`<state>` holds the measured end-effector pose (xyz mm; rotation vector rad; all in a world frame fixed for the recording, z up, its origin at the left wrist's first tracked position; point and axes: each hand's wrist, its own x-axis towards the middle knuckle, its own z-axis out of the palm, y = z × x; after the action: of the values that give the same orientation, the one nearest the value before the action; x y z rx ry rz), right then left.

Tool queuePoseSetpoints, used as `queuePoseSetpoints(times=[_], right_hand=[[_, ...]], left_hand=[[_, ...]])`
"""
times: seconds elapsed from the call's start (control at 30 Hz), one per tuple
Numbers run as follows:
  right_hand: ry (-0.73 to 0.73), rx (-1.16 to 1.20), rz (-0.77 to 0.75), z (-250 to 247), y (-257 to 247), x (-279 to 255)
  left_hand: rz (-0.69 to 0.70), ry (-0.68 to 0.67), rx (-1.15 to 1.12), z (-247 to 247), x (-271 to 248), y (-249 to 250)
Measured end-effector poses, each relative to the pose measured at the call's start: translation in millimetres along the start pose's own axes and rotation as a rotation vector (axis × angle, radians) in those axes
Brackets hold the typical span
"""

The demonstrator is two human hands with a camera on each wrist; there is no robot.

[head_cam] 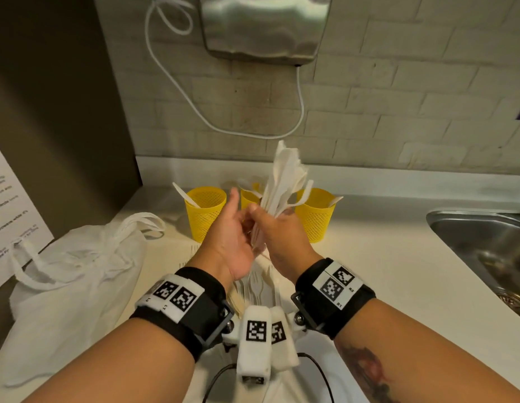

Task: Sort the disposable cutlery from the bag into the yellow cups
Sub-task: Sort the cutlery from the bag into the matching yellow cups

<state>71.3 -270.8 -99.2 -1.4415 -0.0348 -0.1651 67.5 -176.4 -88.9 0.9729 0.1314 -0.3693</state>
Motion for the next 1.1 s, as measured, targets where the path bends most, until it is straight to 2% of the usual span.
queuePoseSetpoints(times=[0.07,0.17,0.23,0.3,0.33,0.43,0.5,0.53,0.63,0.7,0.9,1.1], right_hand=[[-0.073,-0.202,-0.066,1.0,-1.0,-2.9],[-0.171,-0.398,-0.084,-3.7,-1.6,-4.0],[-0.24,-0.715,-0.146,-2.1,-0.5,-2.2],[-0.375,-1.103,-0.232,4.6,-0.9,-1.1],[-0.452,-1.221,-0.239,6.4,-5.2,0.4],[-0.644,-1.279,-0.129,3.5,-28.6,9.2],[-0.699,-1.248,-0.085,-2.0,-44.3,19.3],[-0.656,-1.238,-0.092,-3.1,-49.7,28.0],[-0.326,-1.35,-0.245,-6.6,-53.0,63.7],[-0.175,-1.389,-0.264,-7.7,-51.5,80.5],[-0.237,-1.493,-0.177,2.8,-34.8,100.2],[-0.148,-1.331,-0.17,0.0,-36.3,107.8]], left_hand=[[0.069,-0.039,0.083,5.1,-6.3,-1.8],[0.077,0.017,0.194,5.1,-5.4,-9.4],[0.014,0.105,0.153,0.9,0.6,-10.0],[-0.023,0.183,0.092,-5.5,6.6,-6.3],[-0.017,0.206,0.076,-10.0,8.6,-4.1],[0.013,0.257,0.093,-23.9,10.0,2.5],[0.035,0.271,0.092,-29.5,8.5,6.6],[0.049,0.274,0.081,-31.2,7.6,8.3],[0.072,0.278,0.051,-32.7,-0.1,11.3],[0.064,0.26,0.051,-32.5,-6.3,9.9],[0.053,0.219,0.052,-34.4,-14.2,4.1],[0.037,0.223,0.051,-40.9,-12.8,2.7]])
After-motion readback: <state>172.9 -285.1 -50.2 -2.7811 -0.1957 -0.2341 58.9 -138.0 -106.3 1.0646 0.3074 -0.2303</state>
